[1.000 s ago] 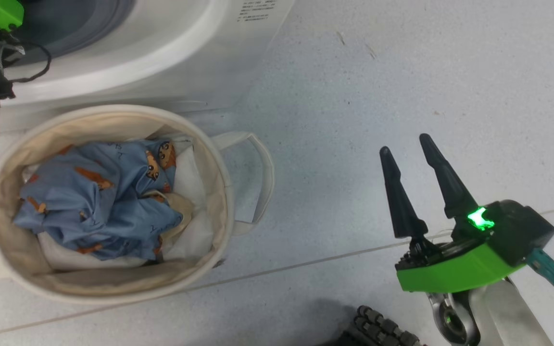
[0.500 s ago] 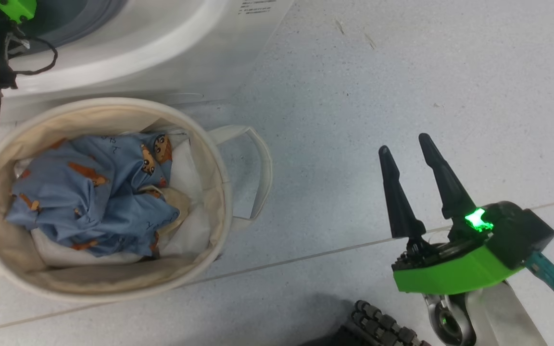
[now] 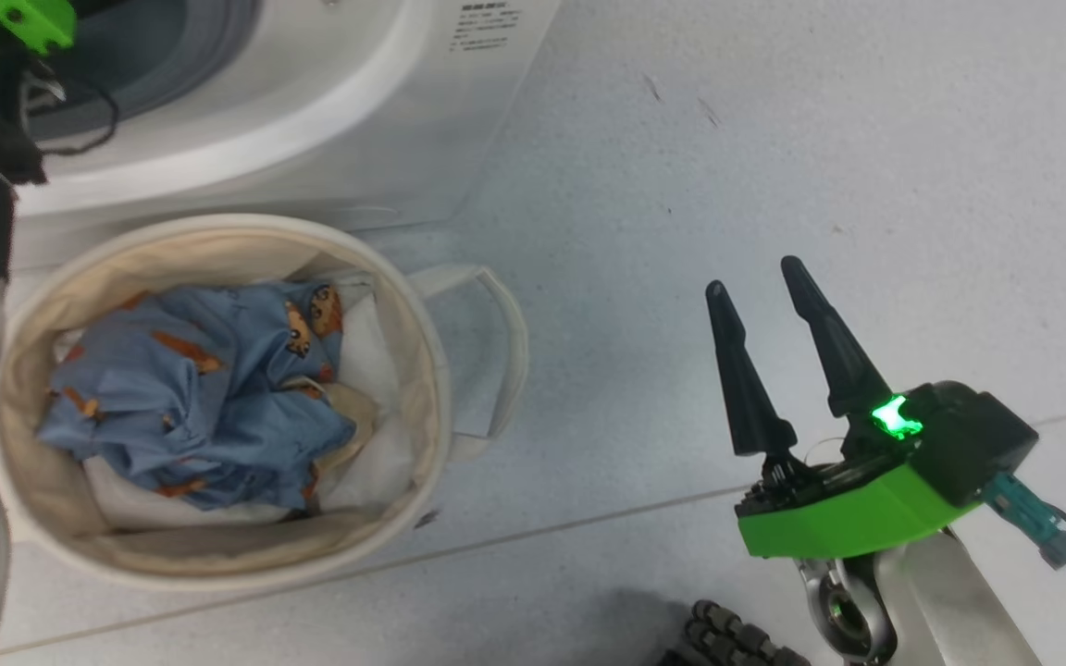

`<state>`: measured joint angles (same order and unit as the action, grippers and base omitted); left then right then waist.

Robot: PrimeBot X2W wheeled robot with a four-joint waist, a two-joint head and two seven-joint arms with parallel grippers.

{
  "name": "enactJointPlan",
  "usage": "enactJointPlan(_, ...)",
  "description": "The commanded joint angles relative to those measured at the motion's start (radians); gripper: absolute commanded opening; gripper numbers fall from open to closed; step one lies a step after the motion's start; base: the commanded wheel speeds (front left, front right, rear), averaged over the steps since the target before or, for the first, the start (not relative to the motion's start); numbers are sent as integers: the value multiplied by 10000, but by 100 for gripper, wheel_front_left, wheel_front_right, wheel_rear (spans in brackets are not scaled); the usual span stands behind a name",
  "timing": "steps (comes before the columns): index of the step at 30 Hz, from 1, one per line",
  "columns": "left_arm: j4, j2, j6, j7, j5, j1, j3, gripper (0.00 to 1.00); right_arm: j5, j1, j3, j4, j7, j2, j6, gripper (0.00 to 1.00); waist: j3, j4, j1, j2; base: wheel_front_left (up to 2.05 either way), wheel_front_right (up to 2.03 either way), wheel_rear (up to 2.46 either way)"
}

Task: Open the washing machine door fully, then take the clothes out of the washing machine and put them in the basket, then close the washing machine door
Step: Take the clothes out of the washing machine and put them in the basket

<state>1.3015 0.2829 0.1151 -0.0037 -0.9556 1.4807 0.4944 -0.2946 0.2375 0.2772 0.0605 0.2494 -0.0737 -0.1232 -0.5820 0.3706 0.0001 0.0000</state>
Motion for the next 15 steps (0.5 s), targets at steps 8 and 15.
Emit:
enactJointPlan(8, -211, -181, 133, -1004, 54, -1182, 246, 0, -224, 92, 309, -59, 110, -261, -75, 100, 1014, -874, -1, 0, 0, 0, 0)
enactJointPlan(15, -497, -393, 151, -1564, 180, -2130, 681, 0, -336, 42, 356, -237, 50, -432, -75, 100, 1581, -1520, -1, 0, 0, 0, 0)
